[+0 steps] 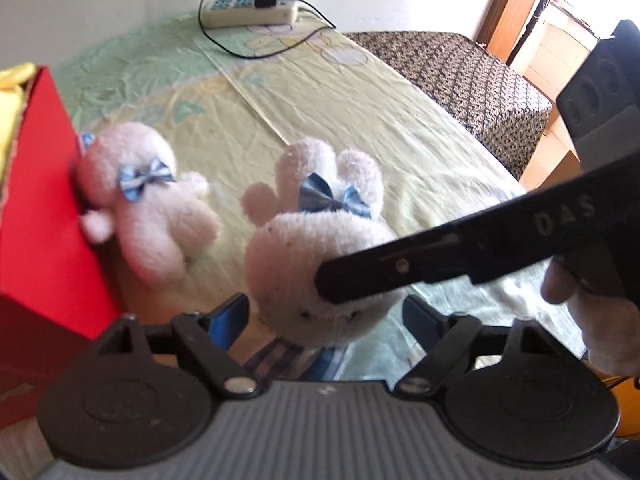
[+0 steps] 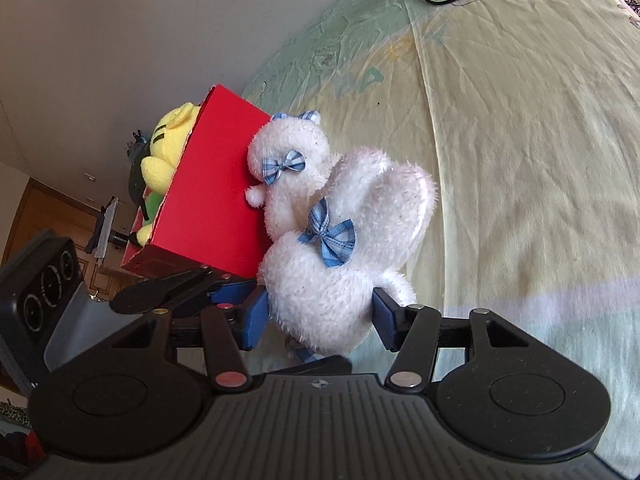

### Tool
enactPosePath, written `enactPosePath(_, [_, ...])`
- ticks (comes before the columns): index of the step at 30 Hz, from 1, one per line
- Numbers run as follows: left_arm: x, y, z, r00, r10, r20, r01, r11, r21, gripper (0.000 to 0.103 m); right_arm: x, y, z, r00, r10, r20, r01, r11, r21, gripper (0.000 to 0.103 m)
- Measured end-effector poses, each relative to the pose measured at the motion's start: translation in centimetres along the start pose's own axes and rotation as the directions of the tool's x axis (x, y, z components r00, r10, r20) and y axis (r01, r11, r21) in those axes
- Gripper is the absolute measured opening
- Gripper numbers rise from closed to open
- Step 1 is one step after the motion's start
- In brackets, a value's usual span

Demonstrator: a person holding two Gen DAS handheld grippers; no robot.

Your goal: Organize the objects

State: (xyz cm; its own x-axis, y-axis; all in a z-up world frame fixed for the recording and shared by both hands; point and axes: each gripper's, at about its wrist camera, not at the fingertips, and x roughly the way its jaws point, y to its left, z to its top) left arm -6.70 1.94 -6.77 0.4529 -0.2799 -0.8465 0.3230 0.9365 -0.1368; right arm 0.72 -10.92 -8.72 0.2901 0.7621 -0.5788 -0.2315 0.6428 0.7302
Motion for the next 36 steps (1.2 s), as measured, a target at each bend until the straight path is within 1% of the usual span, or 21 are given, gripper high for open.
enactPosePath(1, [0.2,-0.1,0.0,1.0,-0.01,-0.006,0.01,1.0,0.001,0.075,-0.2,0.2,-0.3,1.0,0.0,-0.001,0.0,1.0,-0.005,0.057])
enactPosePath(4, [-0.3,-0.8,0.0,1.0,-0.02,-0.001,0.02,1.0,0.016,0.074,-0.9,0.9,-0.7,1.0,-0.024,0.009,0.024,0.999,-0.027,0.057])
enactPosePath(7, [-1.8,-1.3,0.0,0.999,-0.028,0.029,0.027,0.999,0.029,0.074,-2.1,1.6,-0.8,1.0,-0.012,0.023,0.013,0.999,-0.038,0.057])
enactPosePath(12, [-5.1,-1.6,-0.5,0.995,-0.015,0.1,0.012,1.0,0.026,0.073,-3.5,4.5,-0.9,0.999,0.0,0.048,0.007,0.992,-0.128,0.058])
enactPosePath(14, [-6.2,-1.3,-0.8,0.993,-0.014,0.119,0.012,1.0,0.017,0.074,-3.7,5.3,-1.0,0.999,0.012,0.051,-0.005,0.99,-0.14,0.058])
enactPosePath(15, [-6.5,-1.0,-1.0,0.992,-0.019,0.123,0.017,1.0,0.012,0.074,-3.5,5.4,-1.0,0.999,0.017,0.047,-0.011,0.992,-0.122,0.058])
enactPosePath(16, [-6.6,-0.7,-1.3,0.992,-0.023,0.122,0.023,1.0,0.005,0.077,-3.3,5.2,-1.1,0.999,0.015,0.04,-0.012,0.996,-0.09,0.058])
enactPosePath(18, [-6.1,-0.3,-2.0,0.995,-0.016,0.101,0.017,1.0,-0.008,0.08,-2.4,4.5,-1.6,0.999,-0.012,0.036,0.012,1.0,0.003,0.057])
enactPosePath(20, [-5.5,0.0,-2.7,0.997,-0.005,0.081,0.006,1.0,-0.018,0.08,-1.8,3.4,-2.5,0.998,-0.037,0.048,0.033,0.996,0.089,0.057])
enactPosePath(22, [-5.4,0.2,-3.3,0.997,0.004,0.072,-0.002,1.0,-0.026,0.08,-1.6,2.1,-3.2,0.996,-0.056,0.071,0.041,0.979,0.199,0.057])
enactPosePath(24, [-5.7,0.4,-4.0,0.998,0.006,0.065,-0.004,0.999,-0.035,0.08,-1.1,0.9,-3.8,0.997,-0.047,0.068,0.024,0.953,0.302,0.058])
enactPosePath(26, [-6.3,0.6,-4.5,0.998,-0.013,0.069,0.016,0.999,-0.047,0.08,-0.8,0.1,-4.3,0.996,-0.031,0.082,-0.002,0.928,0.373,0.058])
enactPosePath(28, [-6.9,0.4,-5.0,0.996,-0.052,0.074,0.056,0.997,-0.053,0.079,-0.5,-0.3,-4.6,0.996,-0.005,0.092,-0.035,0.903,0.428,0.06])
enactPosePath(29, [-7.1,0.2,-5.1,0.995,-0.07,0.076,0.074,0.996,-0.049,0.079,-0.2,-0.4,-4.7,0.996,0.007,0.09,-0.047,0.893,0.449,0.061])
enactPosePath(31, [-7.1,-0.6,-5.3,0.992,-0.105,0.069,0.107,0.994,-0.028,0.079,0.4,-0.2,-4.6,0.997,0.012,0.071,-0.043,0.892,0.451,0.061])
enactPosePath(33, [-6.7,-1.4,-5.5,0.989,-0.139,0.056,0.14,0.99,-0.006,0.079,0.5,0.4,-4.5,0.998,0.008,0.057,-0.03,0.909,0.416,0.061])
enactPosePath(36, [-5.1,-2.8,-6.0,0.98,-0.197,-0.001,0.197,0.98,0.018,0.077,0.1,1.2,-4.2,1.0,0.0,0.031,-0.011,0.937,0.35,0.061])
